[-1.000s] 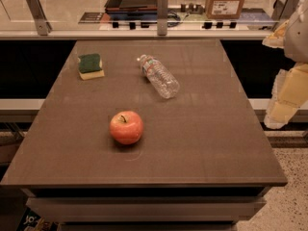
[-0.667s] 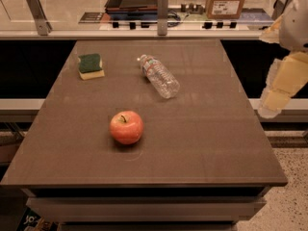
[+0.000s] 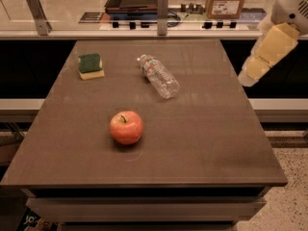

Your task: Place water bottle upright

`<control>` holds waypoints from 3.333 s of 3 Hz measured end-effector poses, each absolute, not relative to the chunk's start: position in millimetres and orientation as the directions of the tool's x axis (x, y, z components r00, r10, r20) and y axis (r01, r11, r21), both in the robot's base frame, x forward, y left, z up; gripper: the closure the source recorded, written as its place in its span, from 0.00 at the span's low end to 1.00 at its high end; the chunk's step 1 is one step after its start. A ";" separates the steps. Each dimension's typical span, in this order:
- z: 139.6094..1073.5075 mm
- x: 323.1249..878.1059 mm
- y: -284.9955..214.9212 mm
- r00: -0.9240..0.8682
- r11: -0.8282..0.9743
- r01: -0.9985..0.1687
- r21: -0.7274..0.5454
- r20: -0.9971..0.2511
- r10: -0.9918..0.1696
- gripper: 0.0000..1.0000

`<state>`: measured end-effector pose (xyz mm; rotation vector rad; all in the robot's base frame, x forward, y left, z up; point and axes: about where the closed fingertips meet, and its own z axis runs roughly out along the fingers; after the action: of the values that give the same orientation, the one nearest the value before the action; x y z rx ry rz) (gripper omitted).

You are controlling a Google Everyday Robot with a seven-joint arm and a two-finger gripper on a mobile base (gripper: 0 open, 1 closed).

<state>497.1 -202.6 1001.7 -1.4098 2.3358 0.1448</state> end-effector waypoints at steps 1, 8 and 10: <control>1003.0 518.7 -196.6 -0.540 0.619 -0.784 -0.053 -0.435 -0.721 0.00; 976.4 614.9 -112.7 -0.896 0.917 -0.336 -0.216 -0.227 -0.382 0.00; 963.3 632.5 -79.9 -0.862 0.900 -0.414 -0.138 -0.257 -0.436 0.00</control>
Offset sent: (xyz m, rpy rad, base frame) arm 0.0499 0.0169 -0.0066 0.1306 0.1203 -0.5173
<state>632.5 -79.9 963.3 -0.6356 2.7821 -0.1131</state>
